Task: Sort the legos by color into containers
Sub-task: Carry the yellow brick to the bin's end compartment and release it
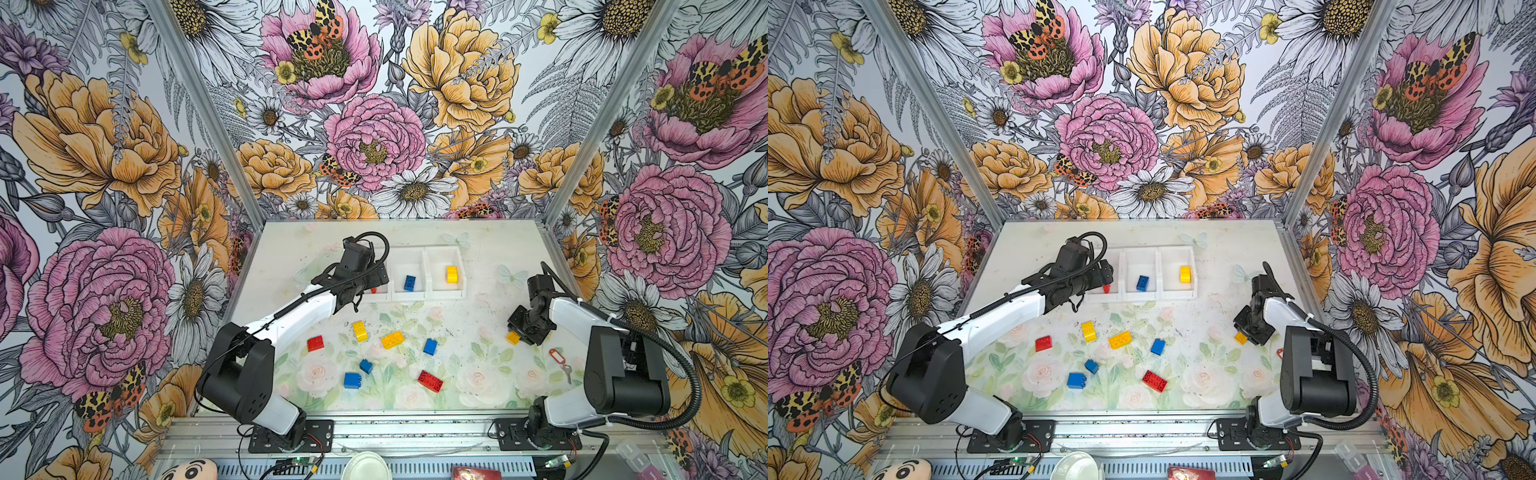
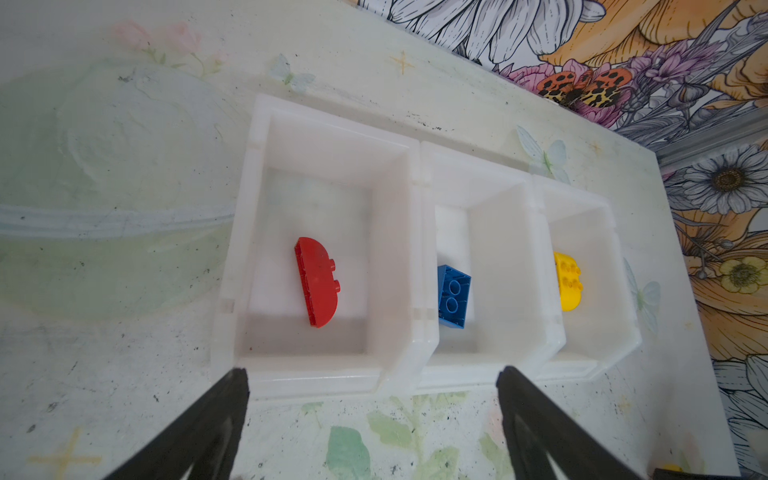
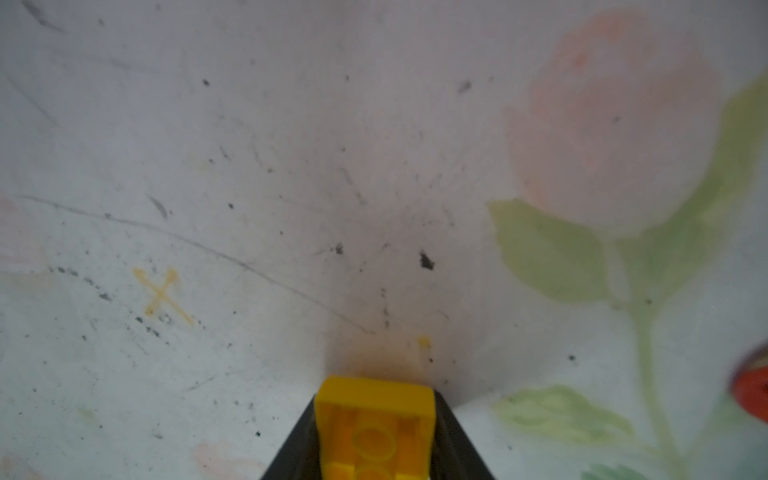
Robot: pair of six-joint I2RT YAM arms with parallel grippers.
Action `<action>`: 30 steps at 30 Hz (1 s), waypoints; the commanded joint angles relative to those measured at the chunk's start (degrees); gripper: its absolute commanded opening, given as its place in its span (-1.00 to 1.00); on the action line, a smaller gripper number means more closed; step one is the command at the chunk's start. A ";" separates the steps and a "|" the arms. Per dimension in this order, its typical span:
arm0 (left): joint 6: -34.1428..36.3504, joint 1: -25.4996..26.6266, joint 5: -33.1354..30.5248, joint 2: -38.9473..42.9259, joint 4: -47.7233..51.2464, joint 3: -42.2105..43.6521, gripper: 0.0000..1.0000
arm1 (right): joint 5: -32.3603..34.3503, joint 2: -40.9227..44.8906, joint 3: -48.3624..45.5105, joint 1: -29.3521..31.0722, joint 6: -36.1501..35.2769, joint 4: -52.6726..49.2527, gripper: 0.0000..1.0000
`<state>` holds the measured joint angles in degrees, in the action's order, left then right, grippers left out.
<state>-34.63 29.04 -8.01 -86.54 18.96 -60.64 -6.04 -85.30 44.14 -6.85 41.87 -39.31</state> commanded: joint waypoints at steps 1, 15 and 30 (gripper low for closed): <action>-1.14 0.25 0.63 1.99 -1.56 1.05 0.90 | 0.50 0.51 -0.69 -0.23 0.29 1.34 -0.33; -2.89 -0.38 0.97 5.80 -2.43 5.71 0.94 | -2.23 5.93 3.84 5.97 -1.60 1.08 -0.62; -5.40 -2.32 2.68 12.30 -4.22 13.45 0.97 | 4.30 -0.99 25.70 23.07 -12.97 1.17 -0.63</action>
<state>-39.05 27.20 -6.50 -75.70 16.56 -48.36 -3.18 -83.31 66.00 14.76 33.45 -38.72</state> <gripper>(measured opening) 0.988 0.350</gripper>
